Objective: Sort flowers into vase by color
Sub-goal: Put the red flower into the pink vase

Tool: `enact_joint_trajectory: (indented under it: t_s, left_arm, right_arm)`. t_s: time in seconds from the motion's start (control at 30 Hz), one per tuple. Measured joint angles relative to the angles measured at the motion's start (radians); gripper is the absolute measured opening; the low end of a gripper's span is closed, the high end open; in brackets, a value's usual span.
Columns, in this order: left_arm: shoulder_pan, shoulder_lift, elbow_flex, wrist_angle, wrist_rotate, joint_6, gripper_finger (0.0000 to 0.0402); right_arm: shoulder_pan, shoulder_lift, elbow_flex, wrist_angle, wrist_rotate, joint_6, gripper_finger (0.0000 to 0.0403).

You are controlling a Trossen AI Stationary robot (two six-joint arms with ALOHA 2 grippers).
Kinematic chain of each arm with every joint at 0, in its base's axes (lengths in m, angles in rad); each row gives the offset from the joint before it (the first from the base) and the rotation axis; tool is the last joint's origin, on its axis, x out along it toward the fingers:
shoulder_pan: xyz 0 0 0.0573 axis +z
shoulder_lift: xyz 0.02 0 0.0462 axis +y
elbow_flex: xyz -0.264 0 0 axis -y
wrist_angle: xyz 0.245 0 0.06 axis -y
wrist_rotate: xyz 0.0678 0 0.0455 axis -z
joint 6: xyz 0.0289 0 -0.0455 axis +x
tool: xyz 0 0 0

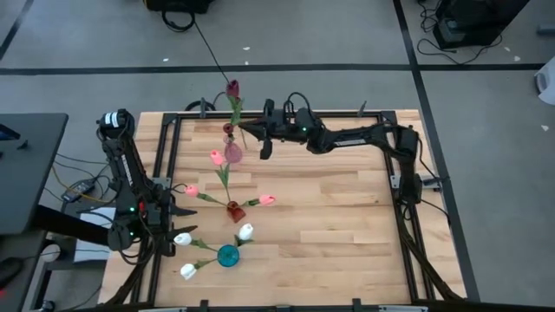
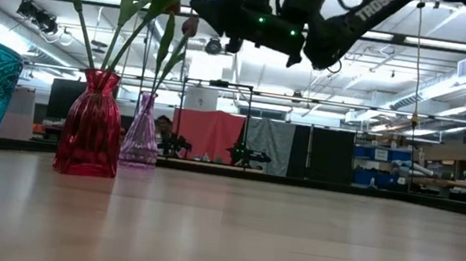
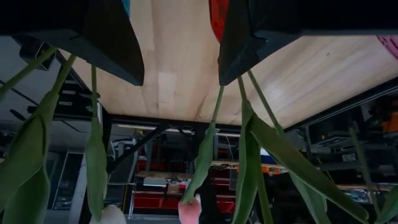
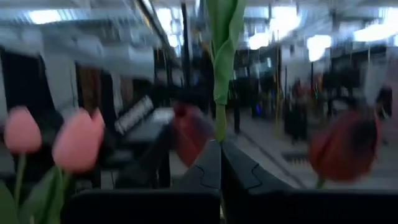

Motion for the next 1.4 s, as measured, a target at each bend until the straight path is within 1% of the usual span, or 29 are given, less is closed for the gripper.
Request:
enact_joint_trajectory:
  t_s: [0.13,0.27,0.37,0.53,0.63,0.73,0.8,0.93,1.07,1.27,1.33,1.4]
  left_arm:
    - [0.0,0.0,0.0,-0.001,0.0,0.0,0.0214]
    - [0.0,0.0,0.0,-0.003,0.0,0.04,0.0214]
    - [0.0,0.0,0.0,-0.003,0.0,0.058,0.0214]
    - [0.0,0.0,0.0,-0.001,0.0,-0.014,0.0214]
    - [0.001,0.0,0.0,0.001,0.0,-0.022,0.0214]
    - [0.02,0.0,0.0,0.0,0.001,-0.015,0.0214]
    - [0.046,0.0,0.0,-0.002,0.001,0.007,0.0214]
    - [0.109,0.0,0.0,-0.003,0.0,0.042,0.0214]
    - [0.172,0.0,0.0,-0.002,0.0,0.061,0.0214]
    - [0.21,0.0,0.0,0.0,0.002,0.001,0.0214]
    - [0.21,0.0,0.0,0.0,0.004,-0.021,0.0214]
    - [0.21,0.0,0.0,0.001,0.005,-0.03,0.0214]
  right_arm:
    - [0.014,0.061,0.001,0.145,0.016,0.014,0.0004]
    - [0.032,0.092,0.0,0.189,0.02,-0.003,0.0004]
    - [0.027,0.087,0.0,0.191,0.024,-0.021,0.0004]
    - [-0.037,0.054,0.0,0.104,-0.081,0.044,0.0005]
    - [-0.075,0.053,0.0,0.057,-0.091,0.084,0.0005]
    - [-0.104,0.053,0.0,0.062,-0.102,0.094,0.0005]
    - [-0.116,0.053,0.0,0.069,-0.089,0.097,0.0005]
    - [-0.115,0.056,0.0,0.12,-0.031,0.088,0.0005]
    - [-0.105,0.056,0.0,0.189,-0.022,0.078,0.0005]
    - [-0.097,0.056,0.0,0.204,-0.009,0.061,0.0005]
    - [-0.115,0.056,0.0,0.192,-0.005,0.068,0.0005]
    - [-0.145,0.056,0.0,0.141,0.013,0.078,0.0005]
